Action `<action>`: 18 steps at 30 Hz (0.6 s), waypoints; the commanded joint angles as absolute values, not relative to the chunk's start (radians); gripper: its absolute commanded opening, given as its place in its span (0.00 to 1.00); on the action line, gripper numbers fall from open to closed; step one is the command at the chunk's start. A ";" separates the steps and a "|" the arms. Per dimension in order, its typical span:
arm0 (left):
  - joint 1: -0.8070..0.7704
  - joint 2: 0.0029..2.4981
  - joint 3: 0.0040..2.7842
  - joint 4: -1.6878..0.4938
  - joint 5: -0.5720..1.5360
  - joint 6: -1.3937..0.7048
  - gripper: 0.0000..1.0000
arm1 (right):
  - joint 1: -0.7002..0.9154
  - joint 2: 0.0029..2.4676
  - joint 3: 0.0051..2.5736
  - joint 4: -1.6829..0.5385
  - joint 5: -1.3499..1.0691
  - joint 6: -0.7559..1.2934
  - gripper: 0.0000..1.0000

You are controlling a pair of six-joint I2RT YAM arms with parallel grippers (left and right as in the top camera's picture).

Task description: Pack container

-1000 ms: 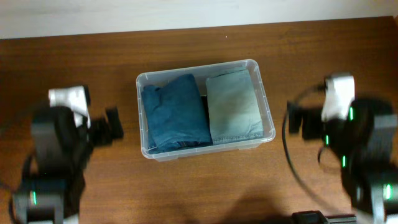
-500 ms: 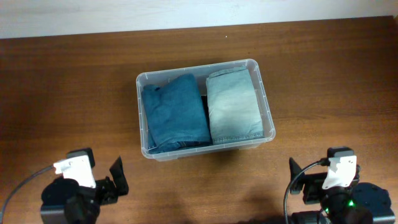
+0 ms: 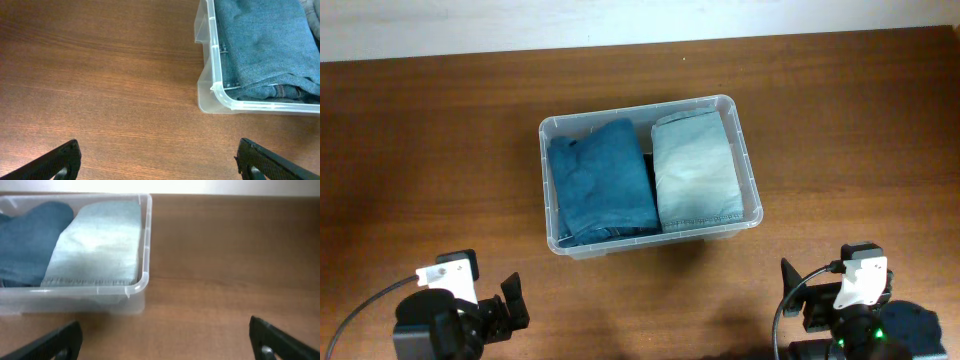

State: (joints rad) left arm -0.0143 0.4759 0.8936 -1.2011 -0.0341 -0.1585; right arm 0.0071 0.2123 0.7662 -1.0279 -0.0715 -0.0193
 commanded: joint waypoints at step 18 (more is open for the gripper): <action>-0.010 0.471 0.887 -1.201 -0.030 -0.170 0.99 | 0.006 0.004 0.009 -0.075 -0.097 -0.224 0.98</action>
State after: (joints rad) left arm -0.0143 0.4755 0.8917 -1.2026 -0.0341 -0.1616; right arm 0.0071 0.0158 0.0238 -0.0834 -0.0956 -0.2043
